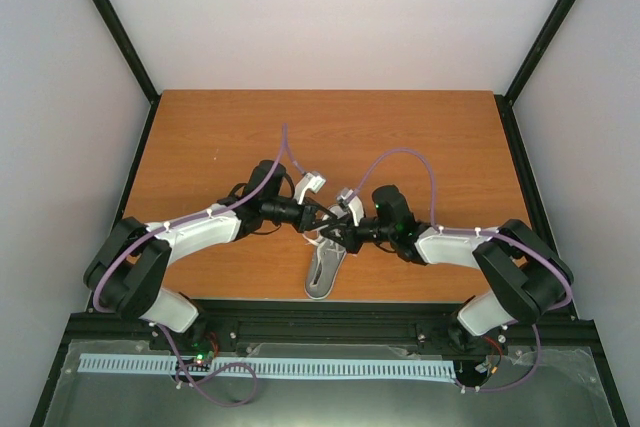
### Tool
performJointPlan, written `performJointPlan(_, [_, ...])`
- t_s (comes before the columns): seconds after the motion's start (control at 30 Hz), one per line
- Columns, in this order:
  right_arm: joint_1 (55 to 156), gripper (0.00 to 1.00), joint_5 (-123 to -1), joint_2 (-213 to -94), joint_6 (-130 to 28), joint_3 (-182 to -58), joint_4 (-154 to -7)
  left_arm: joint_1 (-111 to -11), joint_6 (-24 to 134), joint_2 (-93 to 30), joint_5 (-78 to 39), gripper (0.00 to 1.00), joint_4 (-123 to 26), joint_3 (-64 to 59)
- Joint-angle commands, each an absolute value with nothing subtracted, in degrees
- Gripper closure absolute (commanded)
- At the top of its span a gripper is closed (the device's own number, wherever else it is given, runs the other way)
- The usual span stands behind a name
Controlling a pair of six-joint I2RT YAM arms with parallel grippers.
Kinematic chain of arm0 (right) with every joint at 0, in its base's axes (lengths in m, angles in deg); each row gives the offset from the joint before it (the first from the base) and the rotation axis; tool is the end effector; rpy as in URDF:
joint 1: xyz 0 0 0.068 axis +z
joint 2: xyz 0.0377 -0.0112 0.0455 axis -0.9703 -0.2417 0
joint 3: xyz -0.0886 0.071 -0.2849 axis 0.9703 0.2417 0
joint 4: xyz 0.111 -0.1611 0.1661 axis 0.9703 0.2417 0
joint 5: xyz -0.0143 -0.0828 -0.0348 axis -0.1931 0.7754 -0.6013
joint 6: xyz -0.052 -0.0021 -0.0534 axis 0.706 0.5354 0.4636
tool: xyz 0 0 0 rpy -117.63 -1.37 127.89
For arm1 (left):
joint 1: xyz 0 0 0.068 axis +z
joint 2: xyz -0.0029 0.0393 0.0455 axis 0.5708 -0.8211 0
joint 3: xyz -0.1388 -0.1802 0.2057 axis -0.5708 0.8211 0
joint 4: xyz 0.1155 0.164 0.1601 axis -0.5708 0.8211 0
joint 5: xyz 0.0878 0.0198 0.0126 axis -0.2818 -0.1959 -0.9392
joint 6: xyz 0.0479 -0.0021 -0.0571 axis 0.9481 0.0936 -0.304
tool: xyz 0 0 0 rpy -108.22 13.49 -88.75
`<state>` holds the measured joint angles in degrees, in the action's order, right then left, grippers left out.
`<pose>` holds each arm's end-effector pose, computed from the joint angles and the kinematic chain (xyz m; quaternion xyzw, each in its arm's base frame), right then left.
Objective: Tie the shoes
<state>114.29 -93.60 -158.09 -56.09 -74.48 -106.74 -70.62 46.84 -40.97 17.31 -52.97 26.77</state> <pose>0.2026 0.2101 0.1868 -0.3497 0.7558 0.4620 0.3050 0.2237 -0.2159 0.2296 0.2924 0.7852 -0.4985 0.2222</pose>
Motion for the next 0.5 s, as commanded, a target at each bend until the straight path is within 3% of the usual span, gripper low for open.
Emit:
performJointPlan(0.0, [114.07, 0.97, -88.89, -155.47, -56.56, -73.06, -110.24, -71.23, 46.86, -39.55, 19.94, 0.96, -54.11, 24.93])
performJointPlan(0.13, [114.07, 0.97, -87.71, -153.67, -57.37, -71.61, -110.97, -71.19, 47.32, -39.43, 18.77, 0.91, -53.32, 24.74])
performJointPlan(0.33, [114.07, 0.97, -87.48, -152.60, -58.58, -71.20, -110.11, -71.19, 49.05, -35.59, 8.37, 0.36, -49.99, 25.55])
performJointPlan(0.47, [114.07, 0.97, -86.23, -152.01, -59.51, -72.11, -106.82, -71.19, 50.02, -27.58, -6.55, 0.22, -47.72, 28.81])
